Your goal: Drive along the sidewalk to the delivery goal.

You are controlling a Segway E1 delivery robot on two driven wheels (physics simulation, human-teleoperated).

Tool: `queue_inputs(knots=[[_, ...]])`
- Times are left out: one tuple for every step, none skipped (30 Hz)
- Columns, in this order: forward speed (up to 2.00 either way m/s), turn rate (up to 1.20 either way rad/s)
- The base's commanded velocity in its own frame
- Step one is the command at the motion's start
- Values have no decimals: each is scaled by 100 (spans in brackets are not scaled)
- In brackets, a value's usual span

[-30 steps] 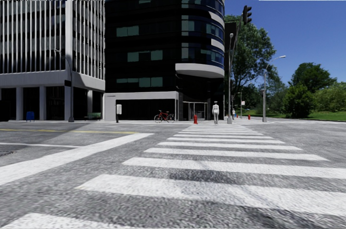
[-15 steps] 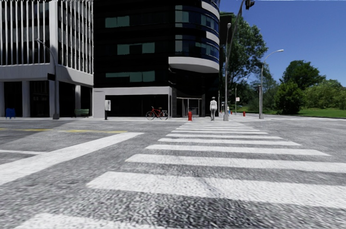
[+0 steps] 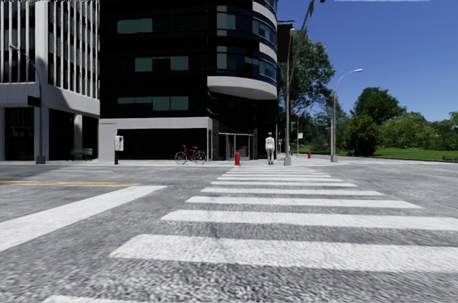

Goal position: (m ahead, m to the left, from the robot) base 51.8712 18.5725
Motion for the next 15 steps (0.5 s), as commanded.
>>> queue_inputs(knots=[[200, -27], [200, -27], [200, -27], [200, -27], [200, -27], [200, -27], [200, -27], [200, -27], [200, -27], [200, -27], [200, -27], [200, -27], [200, -27], [200, -27], [200, -27]])
